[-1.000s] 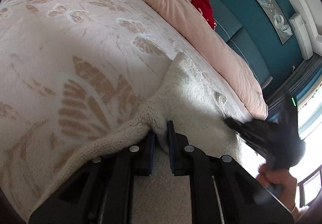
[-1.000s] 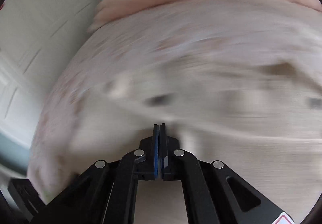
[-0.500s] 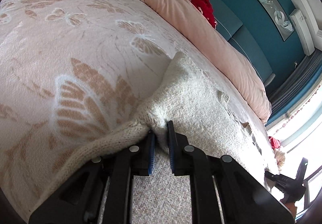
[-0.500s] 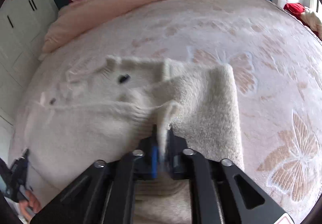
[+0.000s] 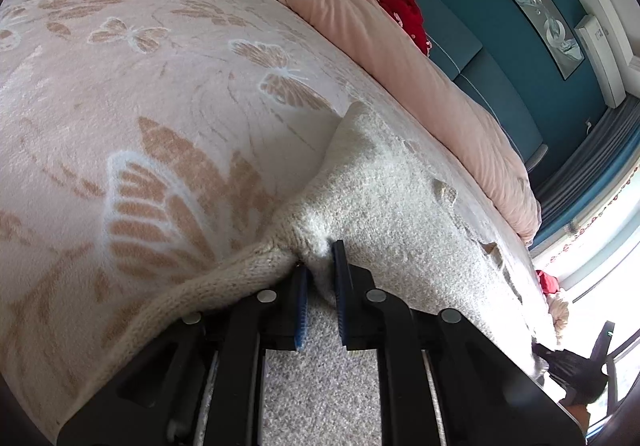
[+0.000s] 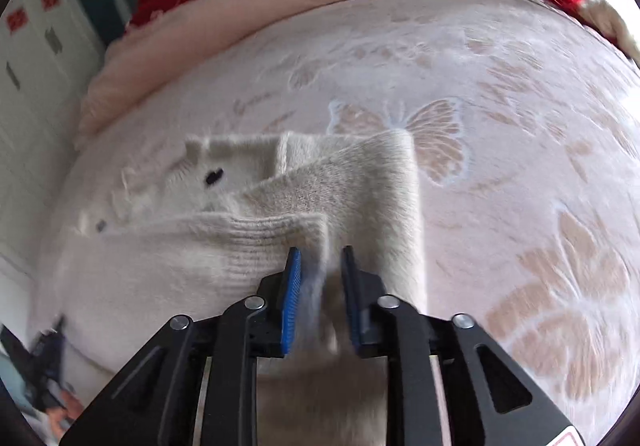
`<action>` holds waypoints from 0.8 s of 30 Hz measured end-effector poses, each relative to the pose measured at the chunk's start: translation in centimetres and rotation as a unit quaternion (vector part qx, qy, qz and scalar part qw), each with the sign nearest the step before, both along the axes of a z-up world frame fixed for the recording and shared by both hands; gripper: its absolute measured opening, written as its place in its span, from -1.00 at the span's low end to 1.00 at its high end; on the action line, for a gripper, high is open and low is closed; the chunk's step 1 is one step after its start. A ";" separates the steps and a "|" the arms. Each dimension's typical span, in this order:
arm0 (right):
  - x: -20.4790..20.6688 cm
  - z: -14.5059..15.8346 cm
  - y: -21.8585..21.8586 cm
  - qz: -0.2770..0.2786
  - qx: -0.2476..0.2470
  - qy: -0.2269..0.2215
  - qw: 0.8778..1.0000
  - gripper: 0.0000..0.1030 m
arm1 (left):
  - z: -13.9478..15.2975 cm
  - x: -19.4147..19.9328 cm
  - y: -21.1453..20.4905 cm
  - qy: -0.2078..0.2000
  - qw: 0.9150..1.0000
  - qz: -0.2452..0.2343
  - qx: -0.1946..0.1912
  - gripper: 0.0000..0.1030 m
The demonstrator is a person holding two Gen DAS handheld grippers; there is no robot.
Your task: Fold small clothes
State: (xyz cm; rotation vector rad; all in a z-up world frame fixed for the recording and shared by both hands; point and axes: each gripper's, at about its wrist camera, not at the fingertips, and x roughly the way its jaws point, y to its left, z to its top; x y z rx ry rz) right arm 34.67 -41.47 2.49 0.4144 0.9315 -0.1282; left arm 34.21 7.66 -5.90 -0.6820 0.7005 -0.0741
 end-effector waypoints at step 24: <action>-19.9 1.9 1.0 0.001 -0.008 0.032 0.999 0.22 | 6.7 -8.6 4.0 0.051 0.996 -0.040 0.055 0.35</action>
